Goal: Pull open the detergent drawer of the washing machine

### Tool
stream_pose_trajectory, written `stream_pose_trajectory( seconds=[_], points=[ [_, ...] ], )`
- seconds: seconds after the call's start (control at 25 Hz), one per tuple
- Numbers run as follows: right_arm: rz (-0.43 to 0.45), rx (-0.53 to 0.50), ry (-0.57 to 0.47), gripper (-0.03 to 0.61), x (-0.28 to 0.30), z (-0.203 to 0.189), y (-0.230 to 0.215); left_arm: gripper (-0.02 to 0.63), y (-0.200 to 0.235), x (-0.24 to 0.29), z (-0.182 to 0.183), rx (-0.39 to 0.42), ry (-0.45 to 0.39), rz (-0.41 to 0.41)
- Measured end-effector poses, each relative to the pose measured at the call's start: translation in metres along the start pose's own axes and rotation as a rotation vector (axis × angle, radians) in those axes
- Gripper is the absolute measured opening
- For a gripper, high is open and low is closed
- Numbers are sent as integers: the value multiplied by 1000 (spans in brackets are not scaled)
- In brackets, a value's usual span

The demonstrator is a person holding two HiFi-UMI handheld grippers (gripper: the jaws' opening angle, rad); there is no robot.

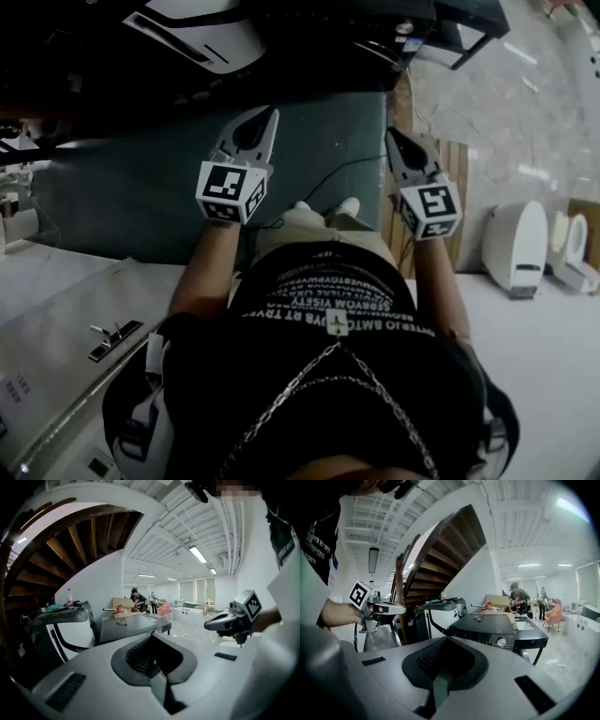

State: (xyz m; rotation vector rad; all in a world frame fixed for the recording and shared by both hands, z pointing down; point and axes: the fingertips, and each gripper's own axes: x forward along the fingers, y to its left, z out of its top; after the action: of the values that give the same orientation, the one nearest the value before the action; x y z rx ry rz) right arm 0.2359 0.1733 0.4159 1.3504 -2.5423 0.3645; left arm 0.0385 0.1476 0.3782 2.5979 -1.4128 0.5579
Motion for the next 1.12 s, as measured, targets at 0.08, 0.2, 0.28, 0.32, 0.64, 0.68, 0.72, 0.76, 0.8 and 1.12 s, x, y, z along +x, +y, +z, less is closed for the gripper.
stream_pose_trajectory(
  seconds=[0.08,0.2,0.28,0.32,0.64,0.68,0.72,0.76,0.8,1.12],
  points=[
    [0,-7,1,2,-2,-4,7,3,0,-6,-4,-1,-6,2],
    [1,-15,6,2,-8,-11,21,3,-3,-20,-10,-3,-23,3],
    [3,-21,15,2,-14,-17,35,3,-7,-33,-14,-4,-38,1],
    [6,-25,18,2,-18,-19,43,3,-9,-41,-18,-5,-43,-2],
    [63,-13,74,3,-31,-39,107,3,-1,-116,-62,-57,-19,32],
    [68,-24,87,3,-27,-41,110,3,3,-121,-68,-76,-12,43],
    [71,-36,93,3,-22,-41,112,3,9,-125,-75,-95,-6,53],
    [73,-49,91,3,-16,-37,114,3,15,-126,-79,-109,-2,60],
    [74,-61,81,3,-10,-31,116,3,19,-127,-80,-114,0,63],
    [36,-77,60,3,-1,-24,100,3,13,-94,-54,-49,-67,4]
  ],
)
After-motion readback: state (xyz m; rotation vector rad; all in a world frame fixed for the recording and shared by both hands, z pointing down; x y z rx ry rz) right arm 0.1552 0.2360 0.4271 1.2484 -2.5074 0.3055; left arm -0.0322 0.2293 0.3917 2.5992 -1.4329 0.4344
